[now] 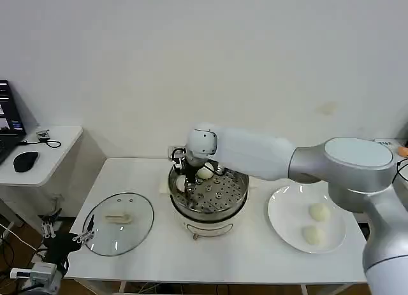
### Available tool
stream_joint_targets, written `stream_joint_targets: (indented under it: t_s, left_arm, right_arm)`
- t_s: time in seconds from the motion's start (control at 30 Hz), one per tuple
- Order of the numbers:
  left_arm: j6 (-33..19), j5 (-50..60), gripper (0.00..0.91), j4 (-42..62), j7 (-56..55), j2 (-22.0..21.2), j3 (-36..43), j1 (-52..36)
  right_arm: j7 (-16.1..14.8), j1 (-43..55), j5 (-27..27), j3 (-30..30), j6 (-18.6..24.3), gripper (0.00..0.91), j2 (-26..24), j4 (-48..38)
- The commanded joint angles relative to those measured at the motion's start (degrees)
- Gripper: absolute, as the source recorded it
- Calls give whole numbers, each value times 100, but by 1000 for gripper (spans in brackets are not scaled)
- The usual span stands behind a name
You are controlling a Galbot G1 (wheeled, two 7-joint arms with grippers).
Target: Take steamed baozi put them in steamer then cover it.
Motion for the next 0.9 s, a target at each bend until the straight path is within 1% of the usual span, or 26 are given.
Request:
stream_joint_targets:
  t_s: [0.03,0.17,0.2,0.27,0.37,0.4,0.43,0.5,0.53,0.57,0.6,0.63,0.67,0.7,0.8,0.87,0.9]
  left_arm:
    - [6,-2,907,-9,7,4,-1,-1]
    - [9,-5,907,1,14,-4,28,-1]
    - [10,-6,907,4,12,-4,40,0]
    - [14,-7,907,6,16,-1,64,-4]
    - [39,-5,907,-24,25,-11,131,-36]
    - [58,-3,907,-51,28,-16,166,-46]
    - [81,2,907,-74,33,-21,212,-52]
    - [83,28,907,-96,34,-27,260,-49]
    - [85,37,907,-102,35,-26,287,-42]
    - [88,45,907,-108,34,-27,309,-31]
    - [87,64,907,-113,36,-28,332,-23]
    - [89,84,907,-121,37,-32,359,-13]
    - [89,93,907,-125,38,-31,370,-9]
    - [88,114,907,-130,37,-34,387,-1]
    - [85,170,907,-124,37,-43,448,4]
    - [79,199,907,-106,33,-59,492,7]
    - [78,203,907,-101,30,-63,518,7]
  right_arm:
    - [-50,493,69,-31,-22,907,-390,603]
    - [-137,1166,128,-148,11,907,-1110,1245]
    - [-166,1237,119,-155,23,907,-1226,1321]
    - [-272,1462,85,-154,54,907,-1763,1607]
    - [-499,1553,-197,-135,197,907,-2545,1918]
    - [-563,1561,-324,-135,255,907,-2682,1994]
    - [-749,1561,-513,-132,407,907,-3024,2108]
    - [-1018,1534,-797,-98,734,907,-3483,2336]
    - [-1079,1519,-881,-74,827,907,-3683,2397]
    - [-1230,1483,-1026,-23,1018,907,-4056,2539]
    - [-1335,1446,-1148,23,1137,907,-4316,2645]
    - [-1426,1403,-1285,74,1239,907,-4622,2746]
    - [-1467,1371,-1336,109,1296,907,-4759,2823]
    - [-1580,1306,-1452,149,1404,907,-5085,2949]
    - [-1795,1110,-1848,252,1742,907,-5545,3087]
    - [-1857,900,-2109,388,1905,907,-5830,3167]
    - [-1875,634,-2189,510,1939,907,-5975,3182]
